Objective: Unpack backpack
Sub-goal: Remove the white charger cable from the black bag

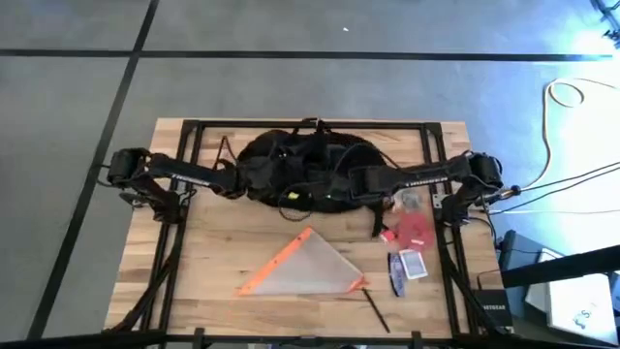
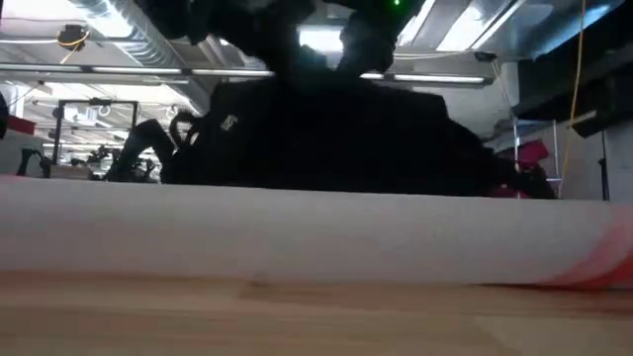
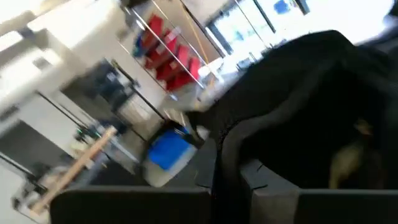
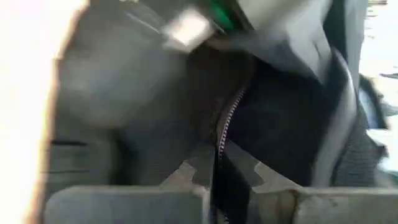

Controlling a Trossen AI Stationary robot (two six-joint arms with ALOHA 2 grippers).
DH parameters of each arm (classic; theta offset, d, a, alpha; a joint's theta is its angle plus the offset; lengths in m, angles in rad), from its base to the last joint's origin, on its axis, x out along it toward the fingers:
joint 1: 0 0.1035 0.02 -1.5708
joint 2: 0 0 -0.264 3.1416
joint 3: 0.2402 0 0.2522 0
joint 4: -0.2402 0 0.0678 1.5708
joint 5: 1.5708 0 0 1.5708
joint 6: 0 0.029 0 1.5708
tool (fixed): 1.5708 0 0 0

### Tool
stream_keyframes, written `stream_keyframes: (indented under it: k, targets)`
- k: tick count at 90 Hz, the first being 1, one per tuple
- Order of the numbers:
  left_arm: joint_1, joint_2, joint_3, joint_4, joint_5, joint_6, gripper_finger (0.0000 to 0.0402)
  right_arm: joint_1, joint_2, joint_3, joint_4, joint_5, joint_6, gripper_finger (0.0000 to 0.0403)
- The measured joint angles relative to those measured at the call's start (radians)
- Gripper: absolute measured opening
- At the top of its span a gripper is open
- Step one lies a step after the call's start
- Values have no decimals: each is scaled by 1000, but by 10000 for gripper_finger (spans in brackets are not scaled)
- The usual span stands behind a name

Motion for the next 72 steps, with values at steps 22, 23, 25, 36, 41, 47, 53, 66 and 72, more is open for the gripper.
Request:
stream_keyframes:
  k: [22, 23, 25, 36, 41, 47, 53, 66, 72]
  targets:
    - [-30, 0, -153, 79, 117, -272, 0, 113, 24, -1, -68, -123, 176, 0]
    - [-32, 0, -158, 79, 128, -288, 0, 117, 27, -1, -70, -130, 185, 0]
    - [-37, 0, -167, 79, 152, -319, 0, 126, 35, -1, -73, -141, 204, 0]
    - [-85, 2, -204, 94, 240, -431, 0, 166, 106, -1, -74, -148, 261, 0]
    - [-118, 2, -212, 111, 236, -434, 0, 182, 142, -2, -67, -148, 277, 0]
    - [-160, 2, -213, 116, 224, -427, 0, 201, 173, -2, -41, -148, 291, 0]
    - [-195, 5, -213, 119, 223, -419, 0, 219, 200, -2, -18, -154, 310, 0]
    - [-250, 13, -214, 130, 221, -418, 0, 247, 222, -2, -39, -183, 368, 1]
    - [-268, 13, -214, 142, 220, -418, 0, 258, 209, -1, -47, -224, 380, 5]
